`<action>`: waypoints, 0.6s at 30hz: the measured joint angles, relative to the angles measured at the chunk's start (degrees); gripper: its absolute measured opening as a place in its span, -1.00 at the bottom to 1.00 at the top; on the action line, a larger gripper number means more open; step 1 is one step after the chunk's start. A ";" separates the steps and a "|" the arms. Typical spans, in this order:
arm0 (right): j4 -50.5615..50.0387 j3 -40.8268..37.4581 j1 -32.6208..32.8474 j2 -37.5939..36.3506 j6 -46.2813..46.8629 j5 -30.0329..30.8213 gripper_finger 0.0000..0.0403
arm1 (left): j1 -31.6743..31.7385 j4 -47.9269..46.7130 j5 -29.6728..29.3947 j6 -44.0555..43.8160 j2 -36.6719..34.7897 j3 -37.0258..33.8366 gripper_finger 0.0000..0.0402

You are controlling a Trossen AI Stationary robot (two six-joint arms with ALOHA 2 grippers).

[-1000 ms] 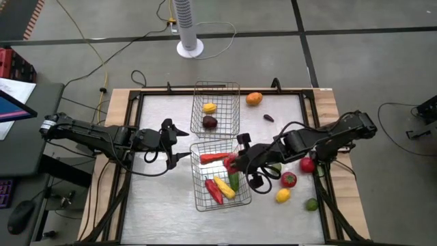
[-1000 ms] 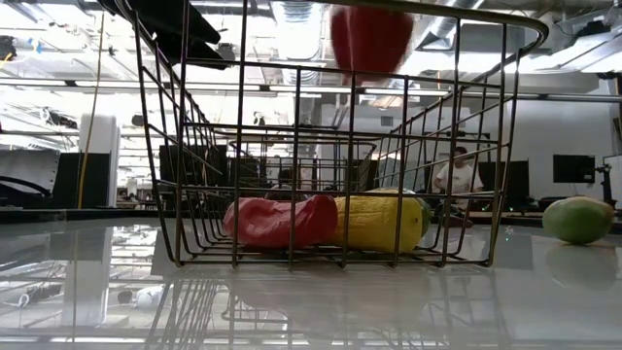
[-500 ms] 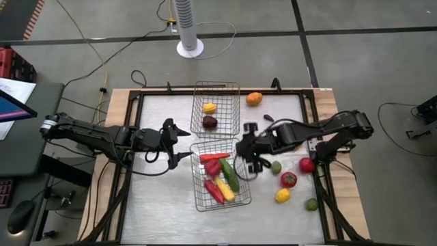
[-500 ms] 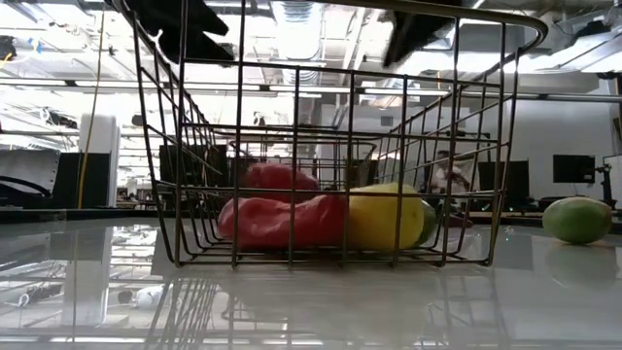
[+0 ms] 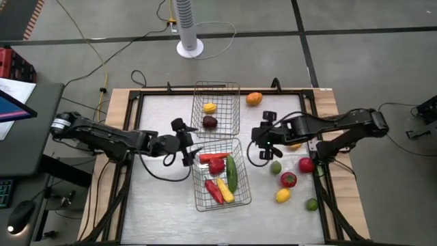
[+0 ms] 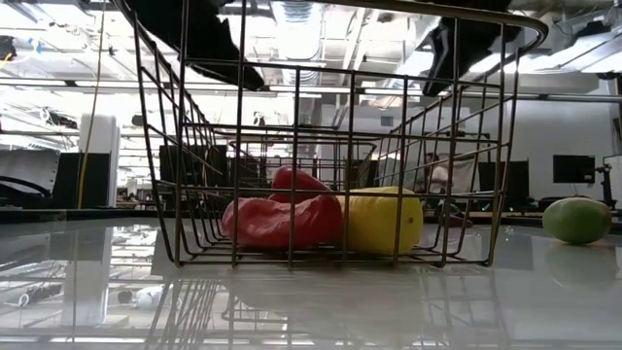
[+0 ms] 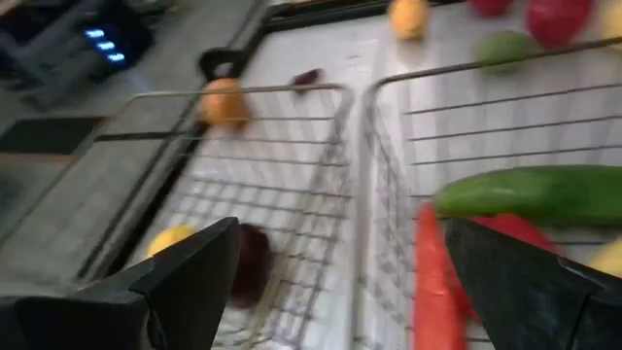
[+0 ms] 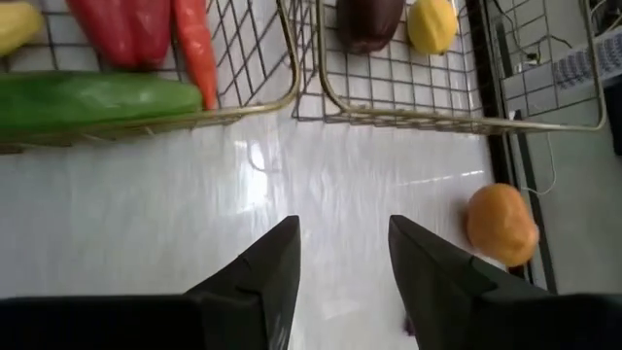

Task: Sort produce into baskets
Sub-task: Put the purple eggplant into the bottom wire basket

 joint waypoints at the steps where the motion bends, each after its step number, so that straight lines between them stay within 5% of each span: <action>1: 0.56 -1.03 0.02 -0.51 0.02 -0.02 -0.09 | 0.03 0.07 1.33 0.28 0.74 0.42 0.75; 10: 5.52 -8.26 -1.24 -4.27 0.48 0.02 -0.10 | 4.29 -1.02 2.75 0.97 9.34 1.86 0.75; 18: 9.30 -12.37 -12.37 -4.31 -5.42 -1.20 -0.10 | 8.76 -3.16 -4.13 0.86 11.51 1.89 0.75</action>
